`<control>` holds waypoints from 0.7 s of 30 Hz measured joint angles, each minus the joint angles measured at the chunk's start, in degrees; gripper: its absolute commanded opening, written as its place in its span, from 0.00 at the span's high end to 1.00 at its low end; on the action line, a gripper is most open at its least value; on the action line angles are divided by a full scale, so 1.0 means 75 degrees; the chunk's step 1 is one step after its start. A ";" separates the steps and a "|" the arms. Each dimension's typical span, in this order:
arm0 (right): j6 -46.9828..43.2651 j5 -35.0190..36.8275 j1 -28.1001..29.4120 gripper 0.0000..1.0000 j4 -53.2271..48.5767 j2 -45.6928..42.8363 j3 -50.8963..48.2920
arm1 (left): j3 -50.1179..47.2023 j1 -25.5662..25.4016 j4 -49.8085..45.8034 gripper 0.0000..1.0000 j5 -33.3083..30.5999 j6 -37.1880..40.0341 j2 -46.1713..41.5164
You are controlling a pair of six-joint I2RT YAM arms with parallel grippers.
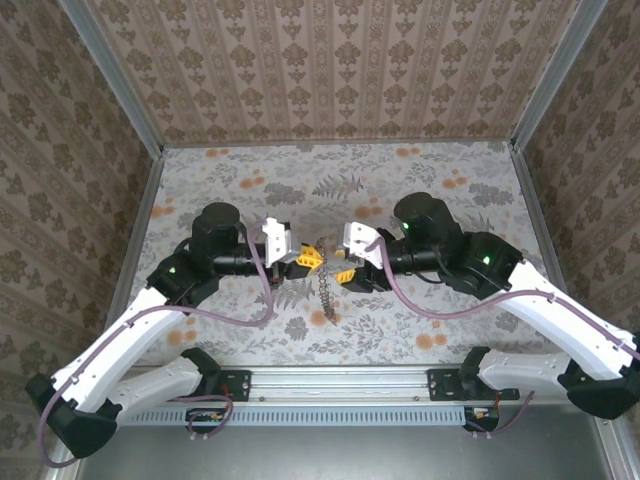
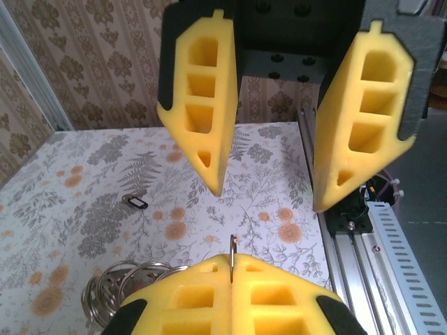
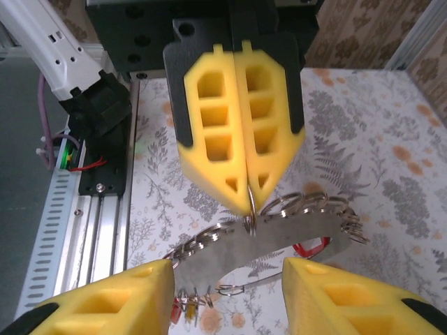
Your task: Put the keys on the keyring
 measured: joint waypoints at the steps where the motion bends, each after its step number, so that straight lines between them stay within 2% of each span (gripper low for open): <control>1: 0.0044 0.0000 -0.0020 0.54 0.0201 -0.0140 -0.0204 | -0.0029 0.0000 0.0044 1.00 0.0015 0.0000 -0.0076; 9: 0.0513 -0.0233 -0.0289 0.54 0.1609 -0.0498 -0.1314 | -0.0254 0.0009 0.0221 1.00 0.0184 -0.0006 -0.0469; 12: 0.0854 -0.0344 -0.0600 0.53 0.2022 -0.0632 -0.1638 | -0.0312 0.0026 0.0224 1.00 0.0181 -0.0017 -0.0501; 17: 0.1778 -0.0082 -0.1789 0.50 0.2407 -0.0589 -0.1778 | -0.0376 0.0087 0.0318 1.00 0.0087 -0.0093 -0.0460; 21: 0.2664 0.0344 -0.3413 0.50 0.2375 -0.0099 -0.1743 | -0.0530 0.0099 0.0574 1.00 -0.0166 -0.0291 -0.0414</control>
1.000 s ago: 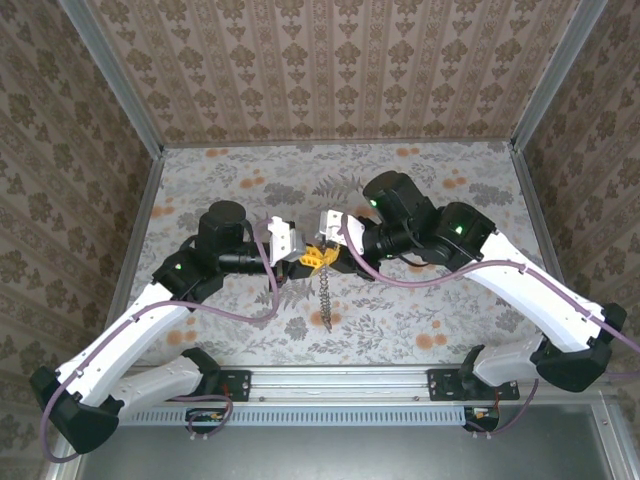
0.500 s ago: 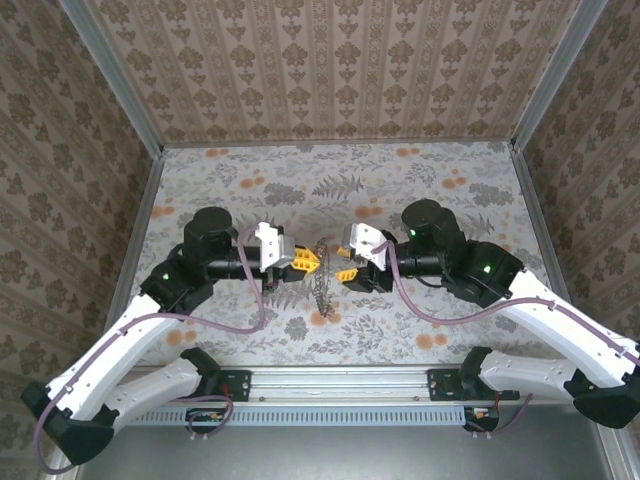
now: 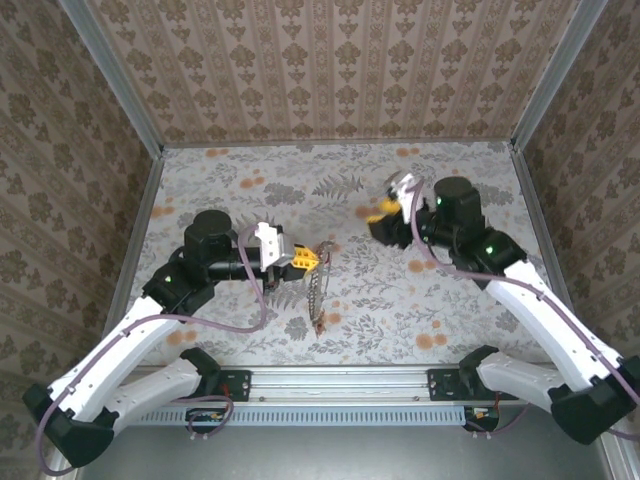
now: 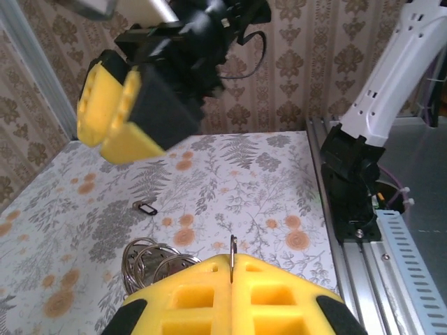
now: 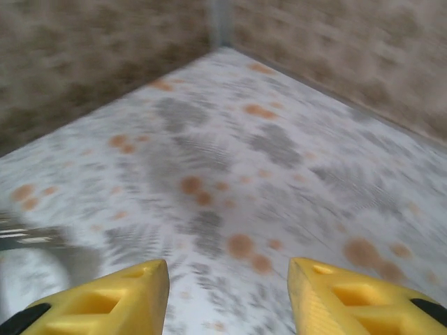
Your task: Put the keys on the keyring
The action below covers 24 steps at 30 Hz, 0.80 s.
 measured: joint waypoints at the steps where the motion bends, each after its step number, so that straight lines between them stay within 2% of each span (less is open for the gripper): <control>1: 0.0213 0.0087 -0.0466 0.50 -0.0003 0.0230 0.0009 | -0.0055 0.0000 0.0061 1.00 -0.0096 -0.0067 0.0009; 4: 0.0673 0.0294 -0.1443 0.49 -0.0058 0.1014 0.0044 | -0.0114 0.0003 0.0131 1.00 -0.0391 -0.0216 0.0070; 6: 0.0804 0.0466 -0.1810 0.48 -0.0224 0.1553 0.0140 | -0.0157 0.0017 0.0242 1.00 -0.0571 -0.0347 0.0079; 13: 0.0790 0.1040 -0.2704 0.52 -0.0880 0.3783 0.1201 | -0.0516 0.0058 0.0632 1.00 -0.1314 -0.0886 0.0079; 19: 0.0685 0.1072 -0.3480 0.57 -0.1740 0.5732 0.2463 | -0.0632 0.0134 0.0702 1.00 -0.1903 -0.1183 0.0070; 24: 0.0638 0.1084 -0.3748 0.64 -0.2419 0.6650 0.3302 | -0.0810 0.0219 0.1005 1.00 -0.2037 -0.1358 -0.0085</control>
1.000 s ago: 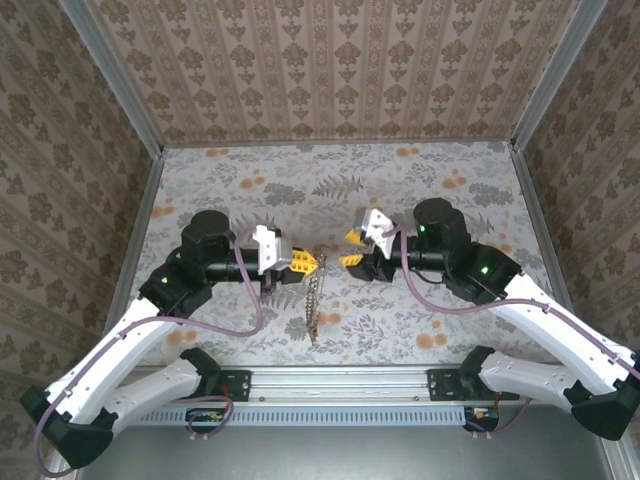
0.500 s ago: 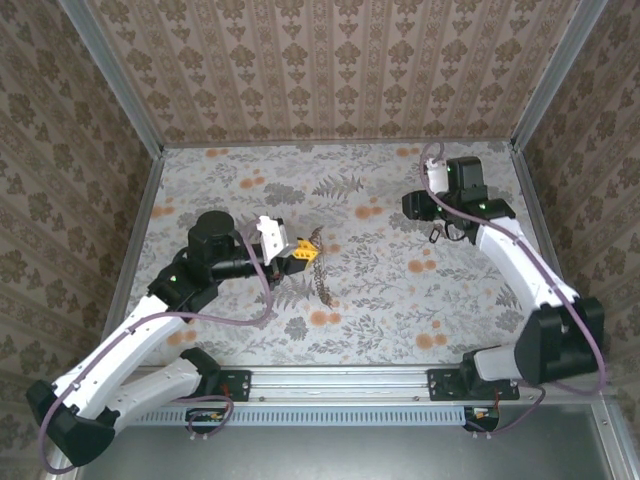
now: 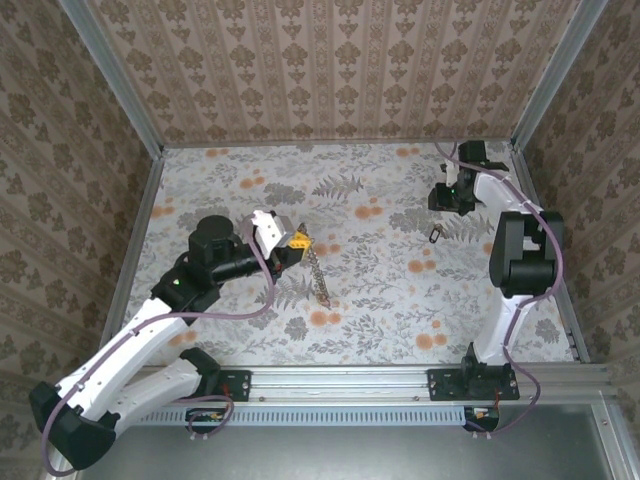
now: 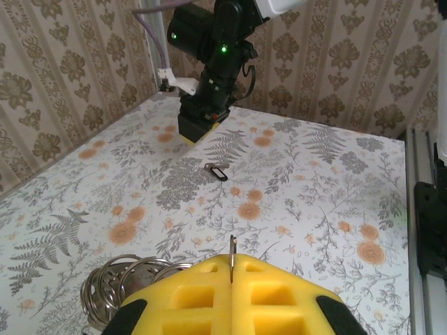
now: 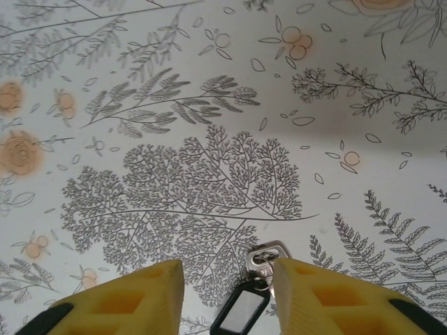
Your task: Put the keys on the keyring
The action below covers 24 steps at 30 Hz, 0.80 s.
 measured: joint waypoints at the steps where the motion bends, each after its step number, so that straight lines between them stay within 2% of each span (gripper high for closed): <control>1: -0.0032 0.0015 0.0003 0.66 -0.0117 0.0119 0.0140 | -0.0041 0.0026 0.0050 1.00 0.0000 -0.0032 -0.0029; 6: -0.0160 0.0128 0.0003 0.66 -0.0545 0.0423 0.0437 | -0.0157 0.0085 0.0251 1.00 0.0003 -0.0140 -0.0087; 11: -0.0216 0.0192 -0.0006 0.62 -0.0766 0.0437 0.0332 | -0.0289 0.0090 0.0484 1.00 0.0020 -0.0213 -0.0090; 24: -0.0216 0.0184 -0.0070 0.65 -0.0822 0.0664 0.0131 | -0.0466 0.0134 0.0871 1.00 0.0210 -0.0341 -0.0102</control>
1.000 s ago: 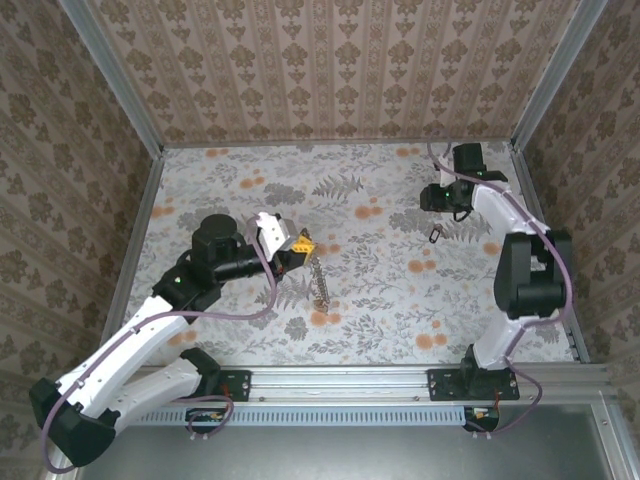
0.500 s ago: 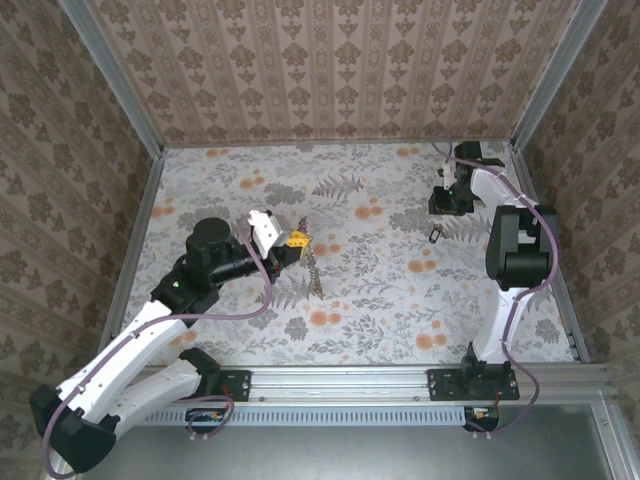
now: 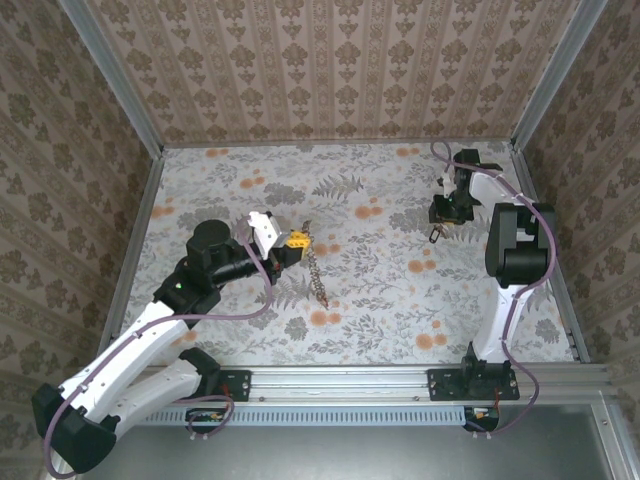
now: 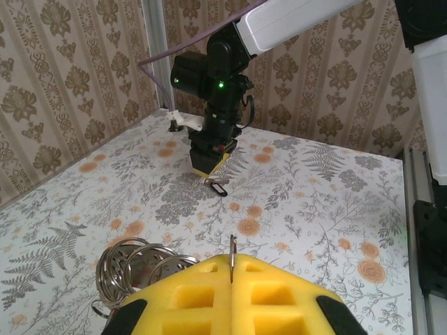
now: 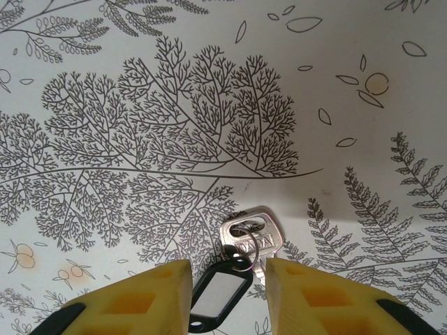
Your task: Put the keys on the keyring
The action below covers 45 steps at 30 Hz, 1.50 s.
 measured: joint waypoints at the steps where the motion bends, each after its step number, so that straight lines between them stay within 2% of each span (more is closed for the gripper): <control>1: -0.0003 0.0000 0.0000 0.66 0.0000 0.0020 0.0000 | -0.0009 0.0000 0.0020 1.00 0.0023 0.0000 0.0000; 15: -0.0009 0.0003 0.0000 0.68 0.0003 0.0289 -0.0108 | -0.0137 0.0099 0.0353 1.00 0.0268 -0.0137 0.0000; 37: -0.0111 -0.0003 0.0000 0.91 0.0090 0.0283 -0.0184 | -0.0210 0.0099 0.0399 1.00 0.0388 -0.0227 0.0000; 45: -0.0117 -0.0047 0.0015 0.99 0.0414 -0.0064 -0.0656 | -0.0210 0.0099 0.0399 1.00 0.0399 -0.0227 0.0000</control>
